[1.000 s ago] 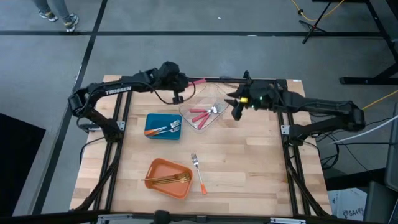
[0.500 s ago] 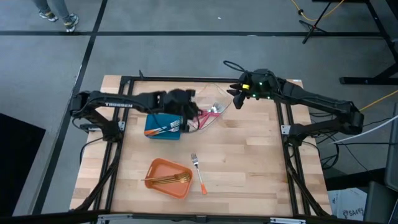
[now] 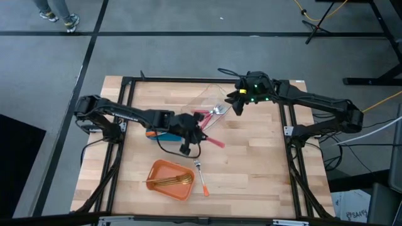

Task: Sort silverware by color (type)
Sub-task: Put the pink fork into the transparent bin

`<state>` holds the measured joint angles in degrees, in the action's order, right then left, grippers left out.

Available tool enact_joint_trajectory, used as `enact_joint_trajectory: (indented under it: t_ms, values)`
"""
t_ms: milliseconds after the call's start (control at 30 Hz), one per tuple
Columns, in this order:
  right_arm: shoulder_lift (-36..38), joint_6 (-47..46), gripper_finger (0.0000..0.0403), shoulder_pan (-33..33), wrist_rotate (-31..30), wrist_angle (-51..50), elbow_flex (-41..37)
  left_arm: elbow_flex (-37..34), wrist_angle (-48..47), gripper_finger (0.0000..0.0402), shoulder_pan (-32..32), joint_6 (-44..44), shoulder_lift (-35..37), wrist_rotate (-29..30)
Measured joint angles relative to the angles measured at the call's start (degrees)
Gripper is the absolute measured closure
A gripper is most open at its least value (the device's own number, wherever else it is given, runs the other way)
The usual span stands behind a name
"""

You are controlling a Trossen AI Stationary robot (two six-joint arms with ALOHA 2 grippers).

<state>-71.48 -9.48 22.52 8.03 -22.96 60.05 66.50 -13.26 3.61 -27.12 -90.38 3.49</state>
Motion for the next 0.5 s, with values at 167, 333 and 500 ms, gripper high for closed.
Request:
enact_joint_trajectory:
  t_ms: [167,333,500]
  values:
    - [-0.1,-6.0,0.0274,0.0,7.9,-0.2,0.0,0.0,0.3,0.0368,1.3,-0.4,-2.3,2.0]
    - [-1.2,-13.2,0.0274,-0.1,15.7,-2.0,0.0,0.0,1.3,0.0368,1.9,-6.5,-2.4,9.1]
    - [-3.6,-20.5,0.0274,-1.6,19.9,-2.4,0.0,0.1,4.1,0.0368,2.2,-14.4,-2.3,14.3]
